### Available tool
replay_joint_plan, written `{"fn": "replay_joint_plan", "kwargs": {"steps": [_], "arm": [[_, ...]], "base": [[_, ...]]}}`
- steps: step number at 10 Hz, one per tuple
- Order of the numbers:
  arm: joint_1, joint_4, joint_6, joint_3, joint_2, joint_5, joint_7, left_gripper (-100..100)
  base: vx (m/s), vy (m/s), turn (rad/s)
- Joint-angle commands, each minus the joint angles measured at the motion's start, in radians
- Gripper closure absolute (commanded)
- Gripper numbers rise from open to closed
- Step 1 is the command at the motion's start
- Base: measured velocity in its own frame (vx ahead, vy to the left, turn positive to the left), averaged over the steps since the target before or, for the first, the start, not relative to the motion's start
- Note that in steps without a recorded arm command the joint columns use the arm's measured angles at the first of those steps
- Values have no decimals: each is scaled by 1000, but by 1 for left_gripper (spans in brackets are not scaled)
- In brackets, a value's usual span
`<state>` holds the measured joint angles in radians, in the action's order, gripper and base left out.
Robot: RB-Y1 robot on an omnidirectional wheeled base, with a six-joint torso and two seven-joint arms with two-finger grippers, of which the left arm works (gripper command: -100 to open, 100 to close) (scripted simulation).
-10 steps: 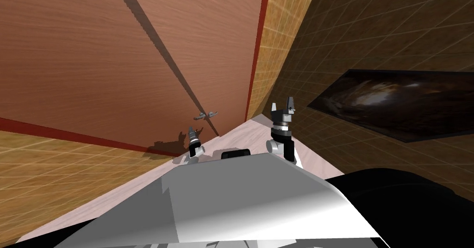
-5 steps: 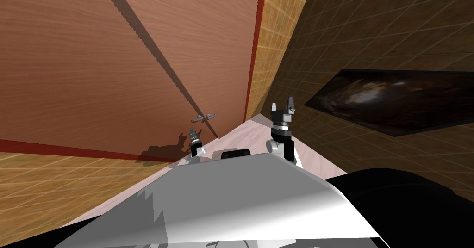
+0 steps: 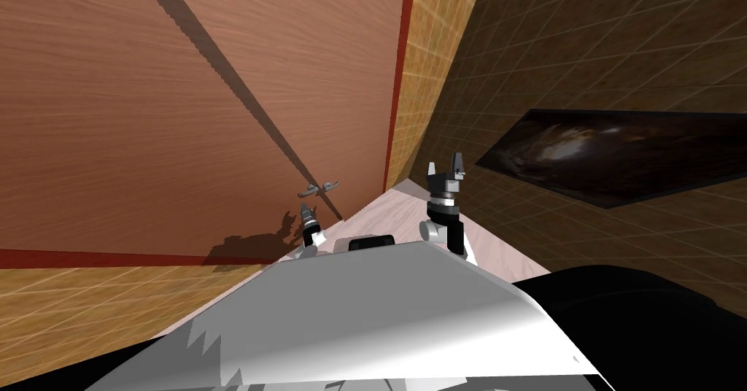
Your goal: Pull the door open
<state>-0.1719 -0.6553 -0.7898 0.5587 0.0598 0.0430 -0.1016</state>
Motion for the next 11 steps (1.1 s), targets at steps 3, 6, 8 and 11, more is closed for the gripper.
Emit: {"fn": "replay_joint_plan", "kwargs": {"steps": [3,6,8,11], "arm": [[-27,69,-25,19,0,3,3,-100],[27,89,-37,43,51,16,36,-100],[27,89,-37,43,51,16,36,-100],[77,105,-49,60,105,27,75,-100]], "base": [[48,51,-112],[0,-1,77],[19,-14,16],[48,-19,45]]}}
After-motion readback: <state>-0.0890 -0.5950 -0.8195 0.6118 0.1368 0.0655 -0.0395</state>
